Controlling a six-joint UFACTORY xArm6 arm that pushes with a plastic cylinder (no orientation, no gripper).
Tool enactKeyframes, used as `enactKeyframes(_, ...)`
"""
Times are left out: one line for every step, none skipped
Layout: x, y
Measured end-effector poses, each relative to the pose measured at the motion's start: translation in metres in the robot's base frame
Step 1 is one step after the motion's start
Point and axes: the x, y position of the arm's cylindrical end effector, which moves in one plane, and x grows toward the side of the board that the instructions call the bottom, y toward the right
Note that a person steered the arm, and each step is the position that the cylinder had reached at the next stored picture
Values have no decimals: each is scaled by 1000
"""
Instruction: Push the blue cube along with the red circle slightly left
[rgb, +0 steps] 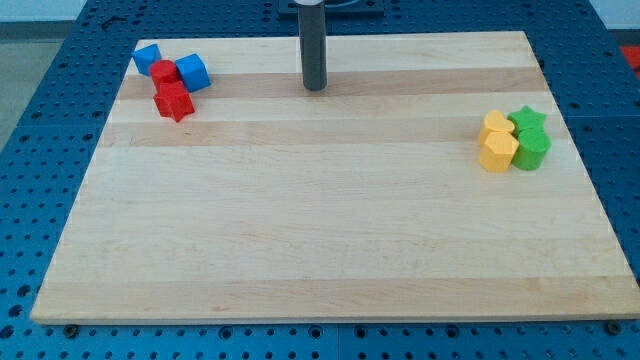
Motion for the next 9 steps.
enactKeyframes(0,-37)
enactKeyframes(-1,-67)
enactKeyframes(-1,-71)
enactKeyframes(-1,-74)
enactKeyframes(-51,-115)
enactKeyframes(-51,-122)
enactKeyframes(-51,-134)
enactKeyframes(-30,-187)
enactKeyframes(-24,-207)
